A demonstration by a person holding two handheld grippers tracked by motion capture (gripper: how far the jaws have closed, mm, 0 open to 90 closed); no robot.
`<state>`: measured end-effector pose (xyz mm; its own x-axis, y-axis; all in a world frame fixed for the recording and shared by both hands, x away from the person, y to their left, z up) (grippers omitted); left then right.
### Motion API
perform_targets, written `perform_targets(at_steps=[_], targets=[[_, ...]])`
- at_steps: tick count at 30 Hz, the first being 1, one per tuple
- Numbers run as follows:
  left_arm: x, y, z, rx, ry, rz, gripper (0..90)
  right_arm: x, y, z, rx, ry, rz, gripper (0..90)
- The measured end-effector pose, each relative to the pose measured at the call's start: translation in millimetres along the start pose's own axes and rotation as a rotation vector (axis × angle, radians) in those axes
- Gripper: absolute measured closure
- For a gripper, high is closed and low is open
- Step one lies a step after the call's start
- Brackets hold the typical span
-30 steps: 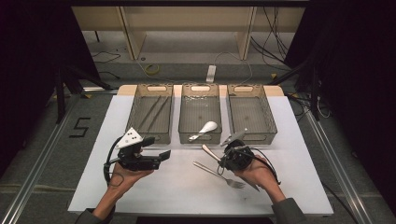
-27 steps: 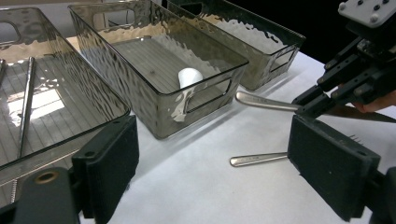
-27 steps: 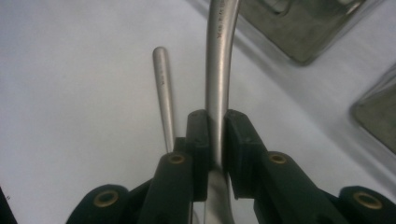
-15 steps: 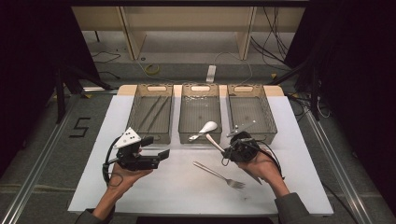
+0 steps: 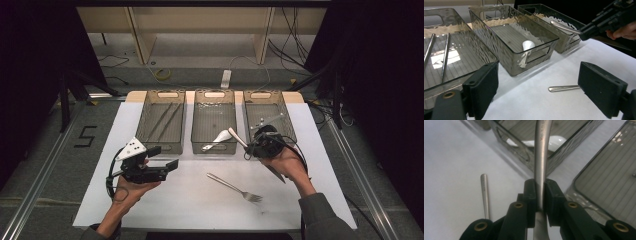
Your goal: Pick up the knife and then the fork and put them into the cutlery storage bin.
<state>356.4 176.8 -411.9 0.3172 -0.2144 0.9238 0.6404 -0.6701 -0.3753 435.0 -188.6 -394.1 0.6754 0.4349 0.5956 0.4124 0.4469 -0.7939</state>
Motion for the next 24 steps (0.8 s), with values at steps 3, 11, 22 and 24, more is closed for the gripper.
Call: perform_targets(at_steps=[3, 11, 22, 24], targets=[[-0.9, -0.7, -0.2, 0.001, 0.002, 0.008, 16.2, 5.9, -1.4, -5.8, -0.008, 0.009, -0.004, 80.9], [-1.4, -2.2, 1.5, 0.001, -0.023, -0.005, 16.2, 23.8, -4.4, -18.9, -0.035, 0.029, -0.021, 80.9], [-1.0, -1.7, -0.4, 0.0, -0.004, -0.003, 16.1, 45.6, -6.2, -38.0, -0.083, 0.058, -0.035, 80.9], [-0.9, -1.7, -0.8, 0.0, -0.005, -0.005, 16.1, 49.0, -6.0, -42.7, -0.087, 0.064, -0.031, 80.9]])
Point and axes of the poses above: each handheld gripper's, and its own axes: y roughly forward along the jaws, x roughly out of its top, z roughly to its left, the point moved 1 cm from there along y, roughly forward along the jaws, and after that the axes turned 8 degrees about y, right-handed, at the moved point
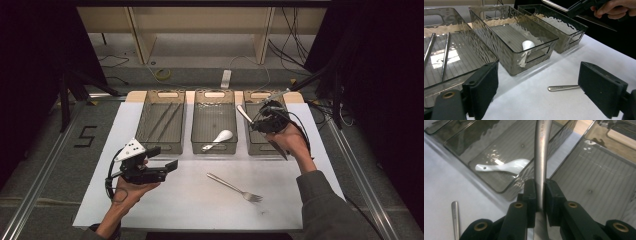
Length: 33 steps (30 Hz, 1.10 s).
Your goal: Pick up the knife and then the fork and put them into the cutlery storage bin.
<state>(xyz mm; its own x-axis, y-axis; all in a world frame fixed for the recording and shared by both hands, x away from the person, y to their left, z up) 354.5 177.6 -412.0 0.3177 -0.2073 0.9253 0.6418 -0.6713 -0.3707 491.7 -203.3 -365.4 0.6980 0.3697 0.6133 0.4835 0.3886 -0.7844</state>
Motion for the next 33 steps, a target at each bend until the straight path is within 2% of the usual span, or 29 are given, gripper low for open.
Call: perform_targets(at_steps=[20, 33], targets=[[0.3, 0.1, 0.1, -0.003, 0.003, -0.001, 16.0, 30.0, 6.5, -36.4, -0.058, 0.104, -0.016, 80.9], [0.5, 0.0, -0.1, -0.006, 0.003, -0.003, 16.0, 32.1, 21.2, -52.0, -0.091, 0.158, 0.019, 80.9]])
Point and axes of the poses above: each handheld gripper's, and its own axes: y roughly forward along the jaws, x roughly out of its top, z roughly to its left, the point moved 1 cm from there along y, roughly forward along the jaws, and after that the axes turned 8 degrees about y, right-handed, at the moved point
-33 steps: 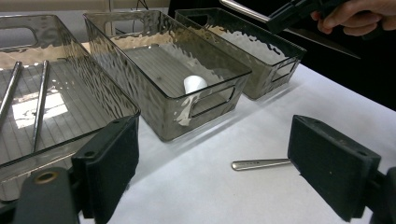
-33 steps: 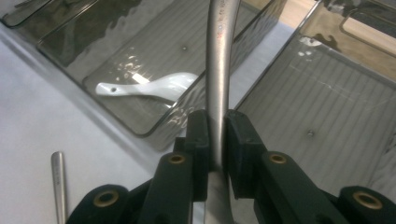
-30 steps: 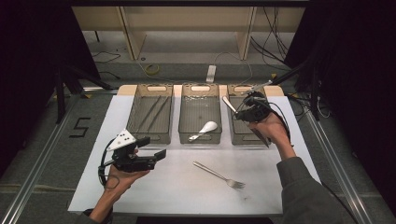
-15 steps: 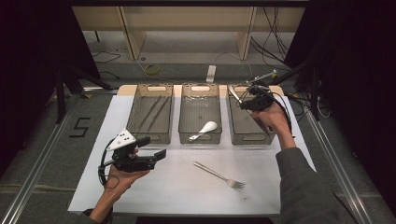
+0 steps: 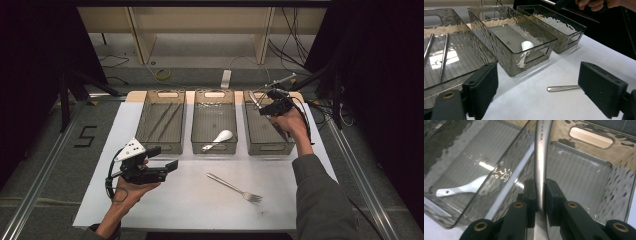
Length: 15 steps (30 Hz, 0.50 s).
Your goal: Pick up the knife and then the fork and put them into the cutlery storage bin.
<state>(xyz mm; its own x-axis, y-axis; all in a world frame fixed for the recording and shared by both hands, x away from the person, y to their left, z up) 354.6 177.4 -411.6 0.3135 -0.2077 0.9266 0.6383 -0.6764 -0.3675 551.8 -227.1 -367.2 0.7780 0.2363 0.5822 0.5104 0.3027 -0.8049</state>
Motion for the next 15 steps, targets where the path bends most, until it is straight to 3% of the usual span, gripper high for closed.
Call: perform_targets(at_steps=[15], targets=[[0.2, -0.1, -0.5, -0.002, 0.0, -0.001, 16.0, 1.7, 15.7, -9.0, -0.03, 0.035, 0.028, 80.8]])
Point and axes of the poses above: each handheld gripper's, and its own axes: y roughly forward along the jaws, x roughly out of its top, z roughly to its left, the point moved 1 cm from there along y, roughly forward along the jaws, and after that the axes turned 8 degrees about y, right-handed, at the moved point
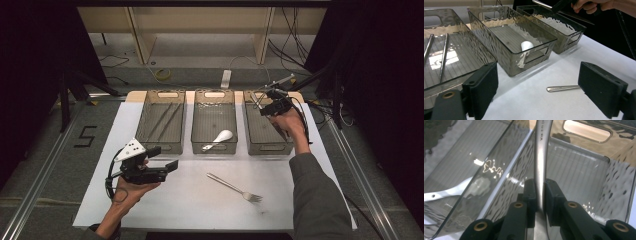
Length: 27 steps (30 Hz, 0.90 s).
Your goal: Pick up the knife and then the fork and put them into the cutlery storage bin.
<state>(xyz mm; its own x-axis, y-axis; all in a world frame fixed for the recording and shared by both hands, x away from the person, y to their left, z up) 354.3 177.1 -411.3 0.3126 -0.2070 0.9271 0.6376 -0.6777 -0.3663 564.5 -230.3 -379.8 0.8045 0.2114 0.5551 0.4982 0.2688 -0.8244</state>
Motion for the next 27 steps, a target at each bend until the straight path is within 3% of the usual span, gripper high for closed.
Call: perform_targets(at_steps=[27], targets=[[0.1, 0.7, -0.7, -0.001, 0.003, 0.005, 16.0, 3.3, 15.0, -2.6, -0.026, 0.023, 0.003, 80.7]])
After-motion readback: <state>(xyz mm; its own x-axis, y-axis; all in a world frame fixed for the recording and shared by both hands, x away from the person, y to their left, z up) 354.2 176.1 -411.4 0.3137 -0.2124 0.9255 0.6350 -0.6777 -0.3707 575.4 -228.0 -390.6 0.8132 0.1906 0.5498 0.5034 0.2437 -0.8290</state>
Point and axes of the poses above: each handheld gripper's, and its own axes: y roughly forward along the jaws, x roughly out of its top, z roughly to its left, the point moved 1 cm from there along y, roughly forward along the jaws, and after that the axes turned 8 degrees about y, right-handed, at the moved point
